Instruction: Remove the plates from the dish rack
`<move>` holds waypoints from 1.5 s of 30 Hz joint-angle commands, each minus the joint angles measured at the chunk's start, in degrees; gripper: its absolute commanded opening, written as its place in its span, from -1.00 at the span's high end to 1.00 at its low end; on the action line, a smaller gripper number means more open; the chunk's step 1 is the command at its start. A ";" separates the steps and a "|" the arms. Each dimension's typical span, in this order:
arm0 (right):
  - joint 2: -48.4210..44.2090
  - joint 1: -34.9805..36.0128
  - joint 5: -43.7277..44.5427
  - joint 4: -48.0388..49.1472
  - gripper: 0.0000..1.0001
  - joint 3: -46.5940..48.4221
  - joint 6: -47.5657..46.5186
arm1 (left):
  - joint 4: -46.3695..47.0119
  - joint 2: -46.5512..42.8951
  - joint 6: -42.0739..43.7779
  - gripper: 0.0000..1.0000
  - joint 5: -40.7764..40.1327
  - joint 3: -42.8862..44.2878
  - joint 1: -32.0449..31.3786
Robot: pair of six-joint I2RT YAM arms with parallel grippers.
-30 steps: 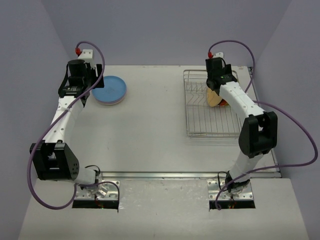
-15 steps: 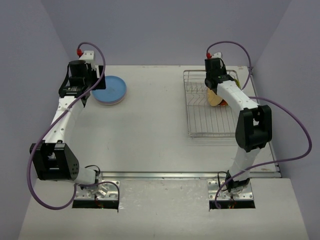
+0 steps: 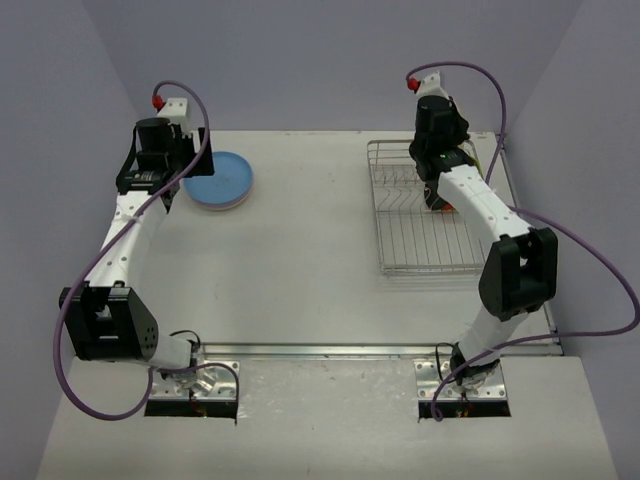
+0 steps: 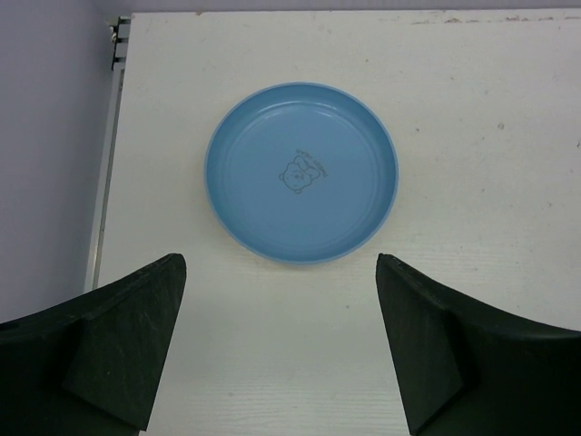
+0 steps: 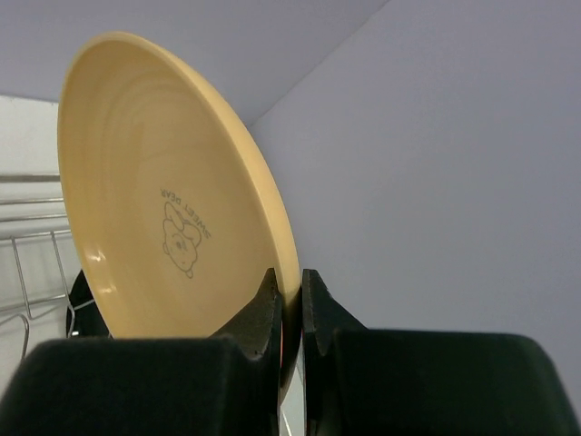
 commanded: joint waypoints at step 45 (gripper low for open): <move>-21.68 11.87 -57.32 -24.94 -0.72 -6.65 35.73 | -5.16 5.89 -8.07 1.00 33.83 5.50 -9.41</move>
